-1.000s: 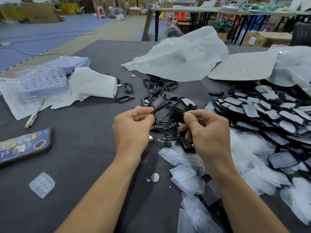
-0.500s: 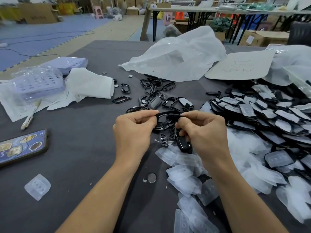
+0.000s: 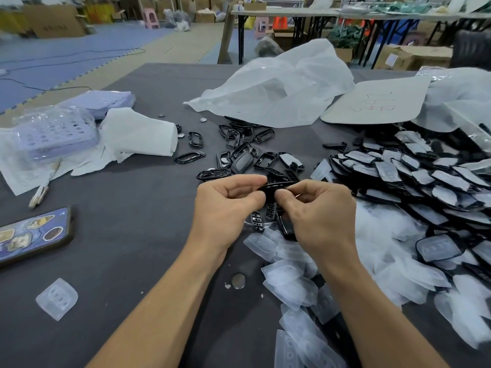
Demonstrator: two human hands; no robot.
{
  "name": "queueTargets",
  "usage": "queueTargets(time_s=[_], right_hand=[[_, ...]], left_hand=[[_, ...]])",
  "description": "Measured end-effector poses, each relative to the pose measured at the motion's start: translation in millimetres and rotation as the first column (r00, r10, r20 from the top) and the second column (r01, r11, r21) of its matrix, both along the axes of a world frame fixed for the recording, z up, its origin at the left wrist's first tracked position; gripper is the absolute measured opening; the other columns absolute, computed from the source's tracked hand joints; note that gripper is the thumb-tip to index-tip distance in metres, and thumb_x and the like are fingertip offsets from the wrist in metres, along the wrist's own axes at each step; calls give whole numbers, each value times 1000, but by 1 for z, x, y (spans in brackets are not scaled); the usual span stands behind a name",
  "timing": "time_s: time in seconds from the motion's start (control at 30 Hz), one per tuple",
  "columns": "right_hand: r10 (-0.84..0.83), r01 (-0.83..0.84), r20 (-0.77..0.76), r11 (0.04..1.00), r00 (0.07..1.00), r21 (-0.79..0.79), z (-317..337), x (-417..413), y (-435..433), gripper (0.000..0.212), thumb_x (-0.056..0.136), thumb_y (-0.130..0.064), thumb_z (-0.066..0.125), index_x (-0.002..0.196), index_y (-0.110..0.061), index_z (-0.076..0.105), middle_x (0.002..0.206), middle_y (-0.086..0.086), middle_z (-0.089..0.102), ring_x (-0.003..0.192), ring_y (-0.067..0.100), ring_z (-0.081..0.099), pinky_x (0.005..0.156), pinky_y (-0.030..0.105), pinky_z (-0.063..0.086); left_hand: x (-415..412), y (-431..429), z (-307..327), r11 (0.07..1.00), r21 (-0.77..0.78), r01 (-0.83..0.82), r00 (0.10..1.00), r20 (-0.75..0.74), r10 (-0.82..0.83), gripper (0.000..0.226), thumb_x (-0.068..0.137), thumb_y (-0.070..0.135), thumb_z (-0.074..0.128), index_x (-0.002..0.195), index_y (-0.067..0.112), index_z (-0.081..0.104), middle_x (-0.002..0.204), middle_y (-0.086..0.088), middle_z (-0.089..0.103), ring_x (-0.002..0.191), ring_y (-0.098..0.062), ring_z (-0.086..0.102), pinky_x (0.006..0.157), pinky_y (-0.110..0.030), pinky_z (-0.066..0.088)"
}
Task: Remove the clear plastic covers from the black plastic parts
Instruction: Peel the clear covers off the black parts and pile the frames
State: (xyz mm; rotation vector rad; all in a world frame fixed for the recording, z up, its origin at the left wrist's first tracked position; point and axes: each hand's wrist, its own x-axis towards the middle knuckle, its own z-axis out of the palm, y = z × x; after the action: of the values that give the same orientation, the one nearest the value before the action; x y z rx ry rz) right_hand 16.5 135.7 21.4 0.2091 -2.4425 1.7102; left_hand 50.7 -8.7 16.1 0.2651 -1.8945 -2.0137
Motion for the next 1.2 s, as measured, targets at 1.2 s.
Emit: queueTargets(time_s=[1.2], right_hand=[[146, -126, 53, 952, 988, -279, 2, 2, -3, 28, 93, -7, 69, 66, -13, 66, 51, 10, 65, 35, 22, 55, 38, 25, 42]], left_hand=[[5, 12, -3, 987, -120, -108, 989, 92, 119, 15, 79, 14, 82, 81, 29, 83, 67, -4, 77, 53, -19, 71, 56, -29, 58]])
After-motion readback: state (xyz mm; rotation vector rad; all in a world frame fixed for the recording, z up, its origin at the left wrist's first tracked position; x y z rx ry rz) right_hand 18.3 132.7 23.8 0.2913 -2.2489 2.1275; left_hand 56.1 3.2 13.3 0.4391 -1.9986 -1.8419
